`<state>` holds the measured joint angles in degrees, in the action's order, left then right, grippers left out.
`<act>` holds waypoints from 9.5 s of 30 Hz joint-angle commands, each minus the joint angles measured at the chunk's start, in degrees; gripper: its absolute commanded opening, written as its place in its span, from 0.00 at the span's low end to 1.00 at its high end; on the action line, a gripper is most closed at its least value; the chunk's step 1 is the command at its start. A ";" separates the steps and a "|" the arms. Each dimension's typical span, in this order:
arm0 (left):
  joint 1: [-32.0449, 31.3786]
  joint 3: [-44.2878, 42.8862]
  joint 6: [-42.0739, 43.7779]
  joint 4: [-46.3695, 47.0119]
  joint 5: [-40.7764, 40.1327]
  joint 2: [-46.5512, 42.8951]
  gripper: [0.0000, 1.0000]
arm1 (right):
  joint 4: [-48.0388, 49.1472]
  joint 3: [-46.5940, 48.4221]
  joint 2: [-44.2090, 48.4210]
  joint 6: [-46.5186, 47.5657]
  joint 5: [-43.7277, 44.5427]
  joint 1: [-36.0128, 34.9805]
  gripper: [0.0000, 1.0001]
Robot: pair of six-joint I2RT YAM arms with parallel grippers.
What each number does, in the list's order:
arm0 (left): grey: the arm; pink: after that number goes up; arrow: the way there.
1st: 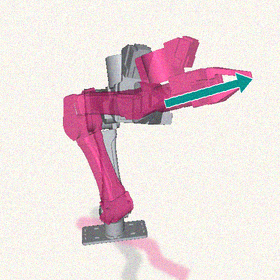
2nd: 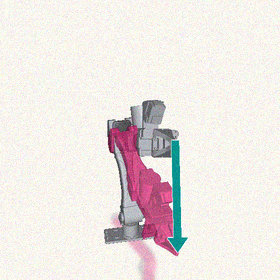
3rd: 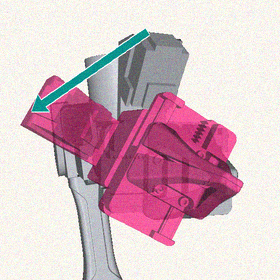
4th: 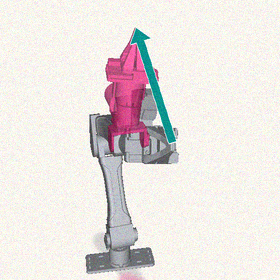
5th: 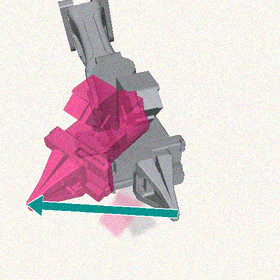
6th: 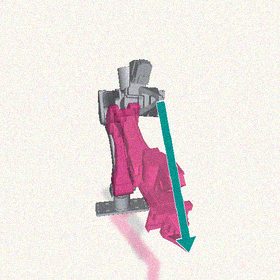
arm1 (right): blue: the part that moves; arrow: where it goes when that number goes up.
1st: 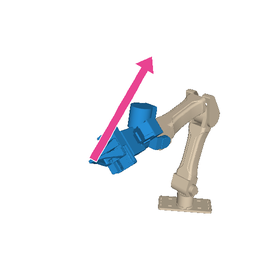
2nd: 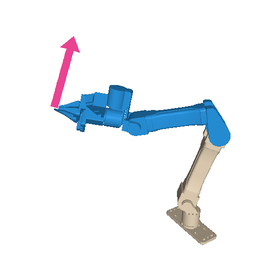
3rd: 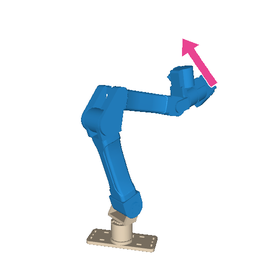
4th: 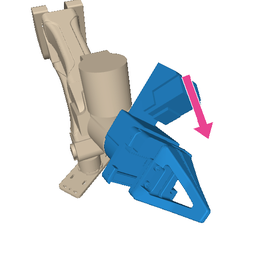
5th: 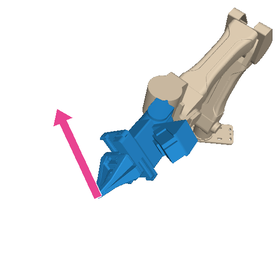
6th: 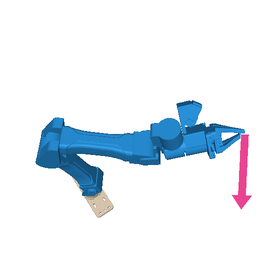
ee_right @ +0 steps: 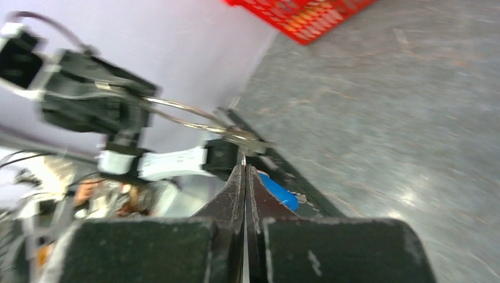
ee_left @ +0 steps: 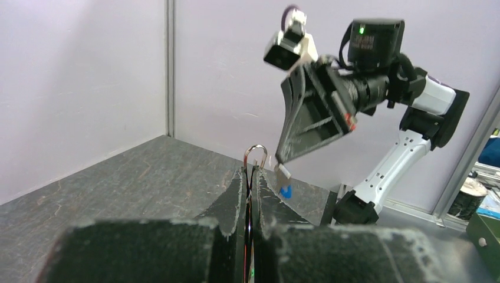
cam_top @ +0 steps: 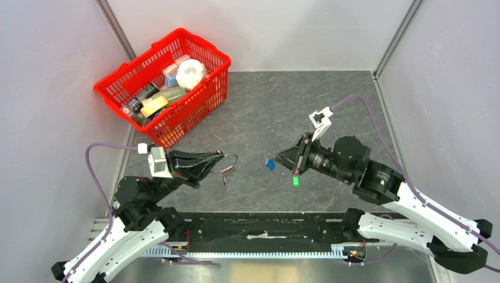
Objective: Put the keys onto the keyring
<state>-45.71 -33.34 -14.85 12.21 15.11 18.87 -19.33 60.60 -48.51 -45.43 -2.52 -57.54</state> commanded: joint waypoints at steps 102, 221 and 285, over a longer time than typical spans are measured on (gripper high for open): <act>0.10 -6.25 -1.32 -14.29 -3.40 5.52 0.02 | -7.87 31.05 -30.17 15.51 -16.33 -0.37 0.26; 0.01 -8.14 3.60 -16.52 -8.61 10.35 0.33 | -13.04 34.45 -31.12 13.46 -1.63 -3.50 0.00; 0.01 -7.97 2.63 -17.13 -8.05 10.33 0.02 | -10.49 31.02 -25.50 12.23 0.67 -4.42 0.32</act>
<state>-45.76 -39.70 -13.43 -4.73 7.75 29.52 -33.36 92.18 -78.67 -32.82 -3.05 -61.39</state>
